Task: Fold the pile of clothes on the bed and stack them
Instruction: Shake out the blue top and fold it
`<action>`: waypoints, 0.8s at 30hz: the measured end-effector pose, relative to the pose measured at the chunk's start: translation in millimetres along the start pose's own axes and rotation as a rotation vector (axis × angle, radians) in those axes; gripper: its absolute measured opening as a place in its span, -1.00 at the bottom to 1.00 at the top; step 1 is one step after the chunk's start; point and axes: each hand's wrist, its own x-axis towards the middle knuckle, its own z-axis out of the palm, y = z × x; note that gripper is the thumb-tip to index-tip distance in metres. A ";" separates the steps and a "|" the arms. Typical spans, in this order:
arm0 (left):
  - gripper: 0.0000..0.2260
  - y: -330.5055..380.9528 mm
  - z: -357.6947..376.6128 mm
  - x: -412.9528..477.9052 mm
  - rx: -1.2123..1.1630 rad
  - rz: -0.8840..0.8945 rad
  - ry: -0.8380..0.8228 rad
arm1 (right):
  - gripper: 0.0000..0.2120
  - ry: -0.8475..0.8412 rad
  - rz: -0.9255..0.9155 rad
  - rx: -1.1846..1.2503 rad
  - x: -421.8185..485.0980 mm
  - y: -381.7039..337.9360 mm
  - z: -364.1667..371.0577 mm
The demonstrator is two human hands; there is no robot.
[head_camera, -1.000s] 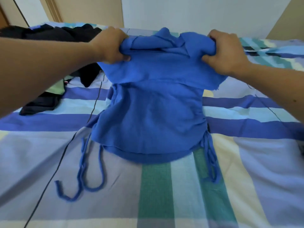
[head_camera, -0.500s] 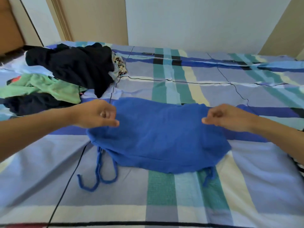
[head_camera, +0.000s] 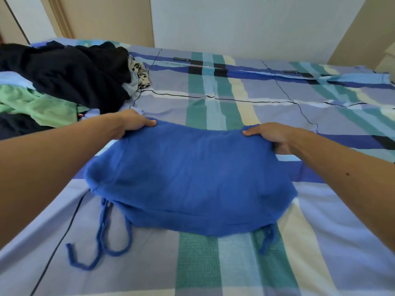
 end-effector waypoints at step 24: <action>-0.10 -34.3 108.6 -130.4 0.811 0.619 -0.177 | -0.50 -0.169 -0.078 0.502 -102.5 70.3 11.1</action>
